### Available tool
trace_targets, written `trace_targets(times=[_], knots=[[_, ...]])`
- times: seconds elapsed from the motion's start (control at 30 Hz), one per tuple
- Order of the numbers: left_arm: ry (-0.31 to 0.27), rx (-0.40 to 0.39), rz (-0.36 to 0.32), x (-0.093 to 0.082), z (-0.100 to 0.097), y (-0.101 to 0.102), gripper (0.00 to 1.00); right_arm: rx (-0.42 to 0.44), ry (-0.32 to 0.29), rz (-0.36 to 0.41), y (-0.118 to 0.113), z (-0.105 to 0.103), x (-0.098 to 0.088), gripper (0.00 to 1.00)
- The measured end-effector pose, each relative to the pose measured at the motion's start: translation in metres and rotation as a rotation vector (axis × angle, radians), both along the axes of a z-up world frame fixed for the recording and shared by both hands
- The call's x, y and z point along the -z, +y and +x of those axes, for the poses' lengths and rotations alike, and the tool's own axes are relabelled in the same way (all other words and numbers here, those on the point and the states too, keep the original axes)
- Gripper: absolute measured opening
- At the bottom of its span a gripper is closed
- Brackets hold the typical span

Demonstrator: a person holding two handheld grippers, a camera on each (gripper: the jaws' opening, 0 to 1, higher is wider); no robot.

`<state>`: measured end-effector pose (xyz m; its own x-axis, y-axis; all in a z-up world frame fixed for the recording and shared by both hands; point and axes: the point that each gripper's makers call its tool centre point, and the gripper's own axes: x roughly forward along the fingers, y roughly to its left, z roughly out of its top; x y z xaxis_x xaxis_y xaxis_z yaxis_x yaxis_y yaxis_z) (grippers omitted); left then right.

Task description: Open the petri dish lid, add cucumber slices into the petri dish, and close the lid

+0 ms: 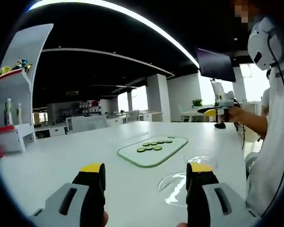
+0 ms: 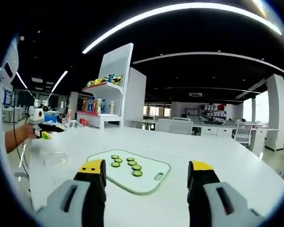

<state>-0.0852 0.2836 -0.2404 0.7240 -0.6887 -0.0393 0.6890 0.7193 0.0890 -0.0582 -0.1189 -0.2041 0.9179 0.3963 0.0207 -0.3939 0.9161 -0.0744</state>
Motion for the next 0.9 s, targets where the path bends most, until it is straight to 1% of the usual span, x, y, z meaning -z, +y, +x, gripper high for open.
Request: trace_targets(times=[0.03,0.1,0.17,0.2,0.37,0.47,0.67,0.9], knots=[[-0.006,-0.015,0.005,-0.001,0.0,0.002,0.69,0.013,0.0,0.0,-0.004,-0.002,0.0,0.69],[-0.01,-0.032,-0.006,-0.003,-0.001,0.005,0.69,0.055,-0.002,-0.006,-0.015,-0.004,0.0,0.69],[-0.011,-0.045,-0.018,-0.004,-0.001,0.007,0.69,0.068,-0.002,-0.003,-0.02,-0.006,0.0,0.69],[-0.007,-0.058,-0.024,-0.004,0.0,0.009,0.68,0.09,-0.005,0.004,-0.026,-0.007,-0.001,0.69],[-0.002,-0.09,-0.046,-0.007,0.002,0.013,0.69,0.138,-0.01,-0.006,-0.041,-0.012,-0.005,0.69],[-0.009,-0.102,-0.056,-0.011,0.002,0.018,0.69,0.152,-0.024,0.002,-0.046,-0.015,-0.01,0.69],[-0.023,-0.124,-0.054,-0.017,0.003,0.025,0.68,0.169,-0.044,0.015,-0.051,-0.026,-0.019,0.69],[-0.031,-0.151,-0.052,-0.022,0.001,0.027,0.69,0.181,-0.043,0.028,-0.06,-0.039,-0.018,0.69]])
